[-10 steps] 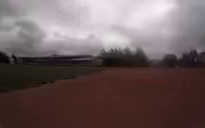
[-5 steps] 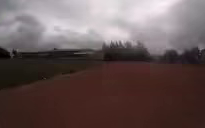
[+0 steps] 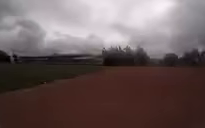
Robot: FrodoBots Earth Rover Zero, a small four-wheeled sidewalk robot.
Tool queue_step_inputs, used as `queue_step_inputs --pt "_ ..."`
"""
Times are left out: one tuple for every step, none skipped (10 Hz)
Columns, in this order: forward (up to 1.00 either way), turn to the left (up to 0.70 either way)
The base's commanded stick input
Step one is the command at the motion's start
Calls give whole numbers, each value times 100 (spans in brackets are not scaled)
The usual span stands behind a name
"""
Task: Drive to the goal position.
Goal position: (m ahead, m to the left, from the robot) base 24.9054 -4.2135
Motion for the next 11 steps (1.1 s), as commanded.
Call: queue_step_inputs --pt "70 0" --pt "70 0" --pt "70 0" --pt "70 0" --pt "70 0" --pt "70 0" --pt "70 0" --pt "70 0" --pt "70 0" --pt "70 0" --pt "70 0"
